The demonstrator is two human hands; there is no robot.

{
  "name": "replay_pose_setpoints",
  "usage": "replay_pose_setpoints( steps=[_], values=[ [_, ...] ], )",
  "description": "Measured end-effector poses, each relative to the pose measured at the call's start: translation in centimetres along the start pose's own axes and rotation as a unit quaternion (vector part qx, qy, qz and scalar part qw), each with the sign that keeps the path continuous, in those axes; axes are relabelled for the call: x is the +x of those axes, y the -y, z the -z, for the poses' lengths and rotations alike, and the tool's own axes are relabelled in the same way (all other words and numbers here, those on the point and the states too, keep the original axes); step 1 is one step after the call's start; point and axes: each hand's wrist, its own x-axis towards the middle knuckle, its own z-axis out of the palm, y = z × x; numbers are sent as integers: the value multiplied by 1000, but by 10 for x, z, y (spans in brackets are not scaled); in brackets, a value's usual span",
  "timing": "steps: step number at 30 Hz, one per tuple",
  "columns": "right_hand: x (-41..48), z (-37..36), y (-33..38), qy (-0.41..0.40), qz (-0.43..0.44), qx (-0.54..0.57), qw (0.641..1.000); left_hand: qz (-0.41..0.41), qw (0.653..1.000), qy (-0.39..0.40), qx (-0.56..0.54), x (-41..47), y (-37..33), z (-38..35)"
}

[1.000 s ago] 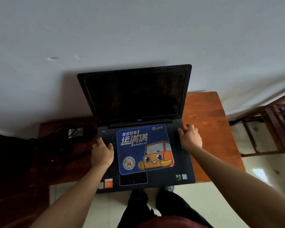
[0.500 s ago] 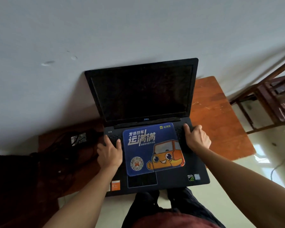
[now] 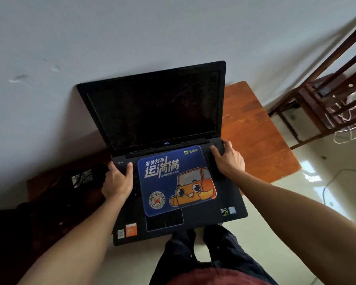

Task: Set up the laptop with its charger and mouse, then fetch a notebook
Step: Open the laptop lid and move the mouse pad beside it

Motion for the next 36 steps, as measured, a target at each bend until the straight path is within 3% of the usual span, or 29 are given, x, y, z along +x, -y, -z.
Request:
replay_pose_setpoints(
  steps=[9,17,22,28,36],
  values=[
    [5,-8,2,-17,-49,7,999,51,998,-4,-24,21,-5,-1],
    [20,4,-5,57,-50,-31,997,55,997,-31,-46,-10,4,-10],
    [6,14,-26,15,-105,53,993,58,992,-23,-108,-32,-9,-3],
    [-17,48,-68,-54,-74,126,988,-36,993,-20,-107,-62,-53,6],
    [-43,122,-184,-78,-121,171,975,-216,976,-21,9,-143,-154,-12]
  ],
)
